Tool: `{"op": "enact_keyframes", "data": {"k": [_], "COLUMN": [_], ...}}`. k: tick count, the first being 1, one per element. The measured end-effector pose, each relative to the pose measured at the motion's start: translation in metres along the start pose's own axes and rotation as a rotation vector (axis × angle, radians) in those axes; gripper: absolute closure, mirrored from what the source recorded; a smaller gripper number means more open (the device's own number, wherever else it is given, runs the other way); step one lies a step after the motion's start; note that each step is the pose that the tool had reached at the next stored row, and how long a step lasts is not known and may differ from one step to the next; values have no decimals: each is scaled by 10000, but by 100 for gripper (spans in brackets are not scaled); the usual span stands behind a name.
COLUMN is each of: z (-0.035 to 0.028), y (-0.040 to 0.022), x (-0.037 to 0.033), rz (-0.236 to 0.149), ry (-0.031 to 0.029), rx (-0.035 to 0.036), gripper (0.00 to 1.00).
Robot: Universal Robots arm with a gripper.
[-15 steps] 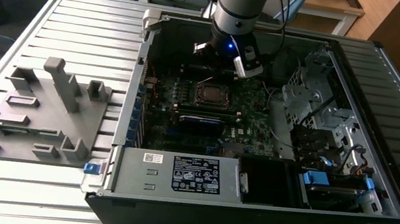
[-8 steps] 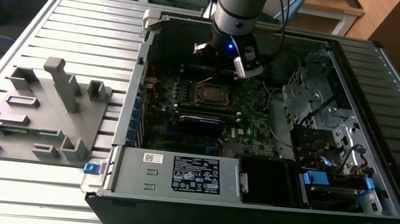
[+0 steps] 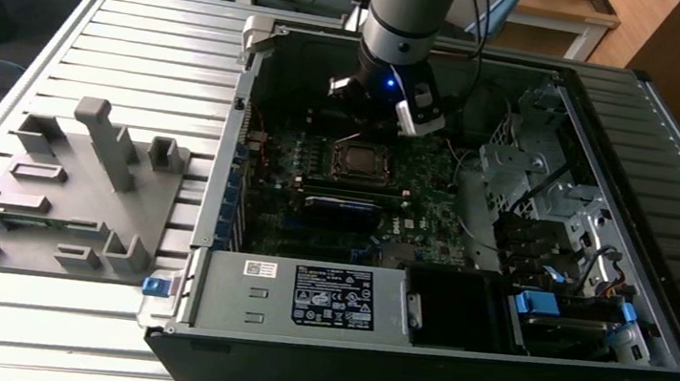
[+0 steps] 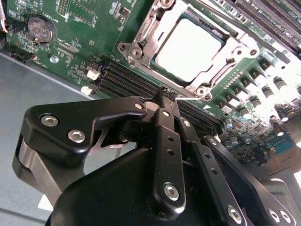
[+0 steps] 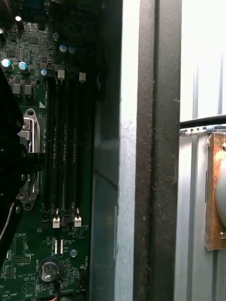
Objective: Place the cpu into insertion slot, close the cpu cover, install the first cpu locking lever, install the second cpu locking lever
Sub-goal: 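Install the first cpu locking lever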
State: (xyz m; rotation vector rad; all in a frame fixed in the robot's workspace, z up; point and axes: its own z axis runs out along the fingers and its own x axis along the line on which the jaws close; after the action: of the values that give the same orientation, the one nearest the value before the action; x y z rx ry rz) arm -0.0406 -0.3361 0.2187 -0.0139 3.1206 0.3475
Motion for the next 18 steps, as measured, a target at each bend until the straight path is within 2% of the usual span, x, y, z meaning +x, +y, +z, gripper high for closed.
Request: {"op": "enact_keyframes", "data": {"k": [7,12,18], "z": [20,31,52], "y": [6,35,68], "x": [-10,-29,-47], "rz": [1,0,24], "ry": [0,0,-5], "rx": [1,5,46], "gripper": [90,90,90]}}
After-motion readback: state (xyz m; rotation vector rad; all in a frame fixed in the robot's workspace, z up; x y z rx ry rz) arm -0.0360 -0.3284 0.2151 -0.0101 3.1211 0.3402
